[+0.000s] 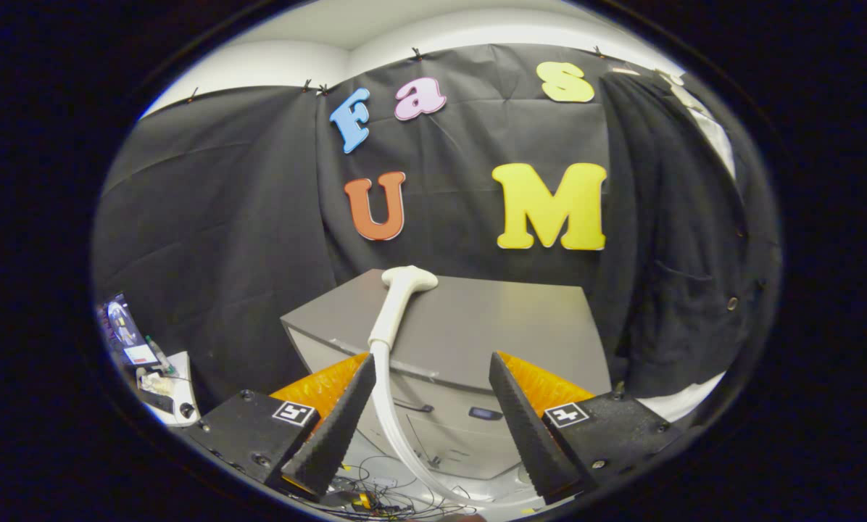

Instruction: Iron the clothes twice with a garment steamer, once on the left side and once on the right side.

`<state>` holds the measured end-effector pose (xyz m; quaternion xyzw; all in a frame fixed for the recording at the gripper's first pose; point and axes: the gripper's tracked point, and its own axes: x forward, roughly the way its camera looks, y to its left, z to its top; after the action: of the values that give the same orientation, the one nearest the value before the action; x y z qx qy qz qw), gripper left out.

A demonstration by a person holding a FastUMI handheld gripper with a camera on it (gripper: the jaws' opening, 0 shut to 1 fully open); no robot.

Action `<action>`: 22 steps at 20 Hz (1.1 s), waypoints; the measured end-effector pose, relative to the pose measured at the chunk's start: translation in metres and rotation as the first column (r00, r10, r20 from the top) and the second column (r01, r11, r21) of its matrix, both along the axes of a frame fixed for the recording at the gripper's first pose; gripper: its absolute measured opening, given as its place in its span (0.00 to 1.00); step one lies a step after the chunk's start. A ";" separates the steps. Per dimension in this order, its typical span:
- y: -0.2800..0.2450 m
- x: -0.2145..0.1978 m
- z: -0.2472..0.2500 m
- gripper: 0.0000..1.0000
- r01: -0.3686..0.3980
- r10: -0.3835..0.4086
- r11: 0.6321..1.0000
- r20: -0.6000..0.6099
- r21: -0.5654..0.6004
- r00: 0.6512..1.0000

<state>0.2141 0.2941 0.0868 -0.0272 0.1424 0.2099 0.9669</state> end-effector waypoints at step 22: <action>0.140 0.181 -0.047 0.84 -0.048 0.000 0.990 -0.341 -0.132 0.940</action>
<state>0.3951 0.4341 0.0398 -0.0590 0.3213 0.2130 0.9208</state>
